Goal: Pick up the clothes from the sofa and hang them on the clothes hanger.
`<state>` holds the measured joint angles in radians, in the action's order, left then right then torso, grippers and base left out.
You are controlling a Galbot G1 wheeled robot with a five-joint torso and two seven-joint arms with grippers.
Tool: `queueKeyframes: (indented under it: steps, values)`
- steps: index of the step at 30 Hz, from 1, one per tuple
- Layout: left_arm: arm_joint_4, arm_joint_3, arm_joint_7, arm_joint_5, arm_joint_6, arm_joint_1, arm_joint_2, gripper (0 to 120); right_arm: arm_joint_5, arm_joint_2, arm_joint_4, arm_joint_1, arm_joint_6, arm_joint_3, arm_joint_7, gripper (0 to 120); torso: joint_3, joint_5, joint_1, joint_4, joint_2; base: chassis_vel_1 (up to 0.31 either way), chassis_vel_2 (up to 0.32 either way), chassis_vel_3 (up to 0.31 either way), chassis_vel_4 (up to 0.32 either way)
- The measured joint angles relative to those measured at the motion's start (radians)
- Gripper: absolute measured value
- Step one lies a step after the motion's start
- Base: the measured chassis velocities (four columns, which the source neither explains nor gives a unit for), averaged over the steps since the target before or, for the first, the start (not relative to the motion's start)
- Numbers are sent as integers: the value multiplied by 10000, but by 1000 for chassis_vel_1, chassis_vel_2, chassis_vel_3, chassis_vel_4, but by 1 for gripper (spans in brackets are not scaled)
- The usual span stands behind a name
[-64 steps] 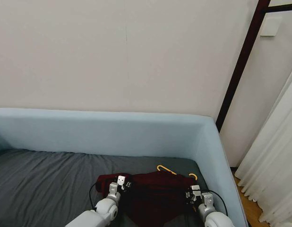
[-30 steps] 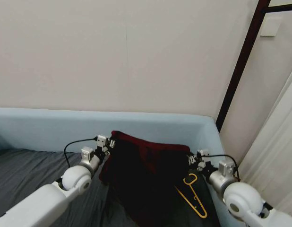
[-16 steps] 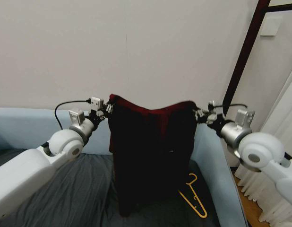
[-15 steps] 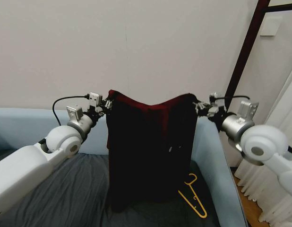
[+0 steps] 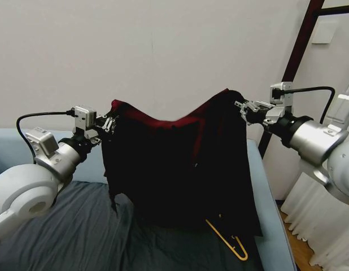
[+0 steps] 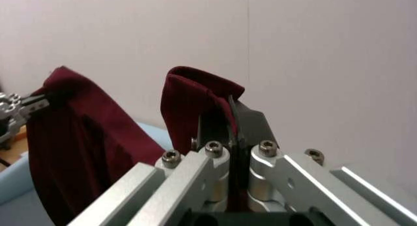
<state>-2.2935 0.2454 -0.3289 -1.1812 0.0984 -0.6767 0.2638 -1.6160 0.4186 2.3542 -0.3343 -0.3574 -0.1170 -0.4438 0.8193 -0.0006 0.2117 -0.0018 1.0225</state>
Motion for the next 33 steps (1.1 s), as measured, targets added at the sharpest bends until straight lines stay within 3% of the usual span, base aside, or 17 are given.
queueKeyframes:
  steps: [4, 8, 13, 16, 17, 21, 22, 26, 33]
  values:
    - [-35, 128, -52, -85, 68, 27, -340, 0, -33, -54, 272, -536, 19, -416, -91, 0, 1, -2, 1, 8, 0, 0, 0, 0, 0]
    - [183, 65, -72, -25, 131, -156, -160, 0, 238, 39, 333, -1398, 19, -693, -135, 0, 1, -1, 1, 4, 0, 0, 0, 0, 0]
    - [1044, -655, -75, 593, 205, -575, 794, 0, 1165, 770, 199, -2809, 35, -722, -134, 0, 3, -6, 2, 4, -1, 0, 0, 0, 0]
    - [2145, -1906, -158, 793, 309, -371, 1671, 0, 2016, 1647, -296, -3767, -3, -408, -32, 0, 4, -6, 3, 9, -1, 0, 0, 0, 0]
    - [2145, -1906, -158, 793, 309, -371, 1671, 0, 2016, 1647, -296, -3767, -3, -408, -32, 0, 4, -6, 3, 9, -1, 0, 0, 0, 0]
    - [3555, -3243, 33, 1849, 35, -63, 2923, 0, 3352, 2797, -1369, -5048, -39, 0, 202, 0, 4, -1, 3, 3, -2, 0, 0, 0, 0]
    - [3555, -3243, 33, 1849, 35, -63, 2923, 0, 3352, 2797, -1369, -5048, -39, 0, 202, 0, 4, -1, 3, 3, -2, 0, 0, 0, 0]
    - [4973, -4153, 455, 2678, -535, 15, 4116, 0, 4663, 4259, -2973, -5729, -6, 425, 652, 0, 4, 0, 3, 2, -2, 0, 0, 0, 0]
    - [6264, -4838, 943, 3275, -1090, -66, 4784, 0, 5502, 5168, -4579, -5673, 242, 741, 1380, 0, 5, -3, 4, 6, -3, 0, 0, 0, 0]
